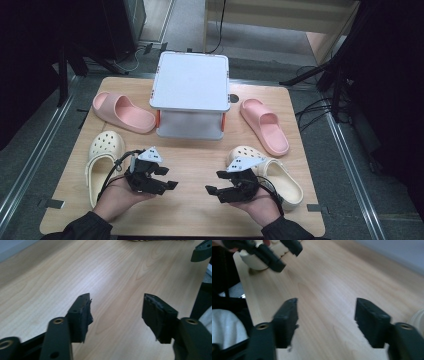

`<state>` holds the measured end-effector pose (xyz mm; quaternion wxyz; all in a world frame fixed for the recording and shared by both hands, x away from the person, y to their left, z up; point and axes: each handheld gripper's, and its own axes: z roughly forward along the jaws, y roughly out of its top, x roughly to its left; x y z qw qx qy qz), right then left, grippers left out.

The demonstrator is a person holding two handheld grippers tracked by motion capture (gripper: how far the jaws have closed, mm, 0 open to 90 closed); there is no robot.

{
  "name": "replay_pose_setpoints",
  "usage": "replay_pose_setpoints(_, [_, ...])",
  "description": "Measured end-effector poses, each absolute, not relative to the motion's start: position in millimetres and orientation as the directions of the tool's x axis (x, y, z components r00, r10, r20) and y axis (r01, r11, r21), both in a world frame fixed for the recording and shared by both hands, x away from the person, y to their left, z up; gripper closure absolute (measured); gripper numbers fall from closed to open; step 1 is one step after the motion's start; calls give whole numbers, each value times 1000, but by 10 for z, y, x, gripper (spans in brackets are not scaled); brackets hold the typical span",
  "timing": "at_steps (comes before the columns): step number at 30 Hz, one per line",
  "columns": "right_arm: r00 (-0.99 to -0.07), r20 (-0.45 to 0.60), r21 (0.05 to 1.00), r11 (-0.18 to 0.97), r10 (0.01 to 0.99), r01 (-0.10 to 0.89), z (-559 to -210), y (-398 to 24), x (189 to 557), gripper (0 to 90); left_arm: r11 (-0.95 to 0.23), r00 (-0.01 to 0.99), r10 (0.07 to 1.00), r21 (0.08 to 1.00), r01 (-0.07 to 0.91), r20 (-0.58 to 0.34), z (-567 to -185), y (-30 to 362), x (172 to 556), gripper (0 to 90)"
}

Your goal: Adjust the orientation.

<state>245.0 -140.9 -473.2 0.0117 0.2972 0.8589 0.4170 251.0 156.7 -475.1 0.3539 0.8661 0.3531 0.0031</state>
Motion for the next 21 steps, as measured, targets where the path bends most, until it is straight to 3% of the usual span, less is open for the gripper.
replay_pose_setpoints(1, [-823,224,721,480,522,501,-4733,-1410,2439,412,-497,747,601,599,628,-284,-4761,1573,2546,463])
replay_pose_setpoints(4, [-827,209,732,478,522,486,-4734,-1418,2422,413,-492,734,596,575,653,-324,-4778,1573,2596,454])
replay_pose_setpoints(7, [-836,171,762,468,522,448,-4737,-1467,2390,419,-498,742,607,590,635,-285,-4774,1553,2616,443])
replay_pose_setpoints(13, [-831,189,748,471,523,467,-4721,-1472,2394,444,-505,729,636,578,641,-253,-4763,1560,2611,446])
replay_pose_setpoints(21, [-848,184,740,497,498,453,-4712,-1457,2419,453,-511,721,647,561,651,-247,-4765,1592,2596,477])
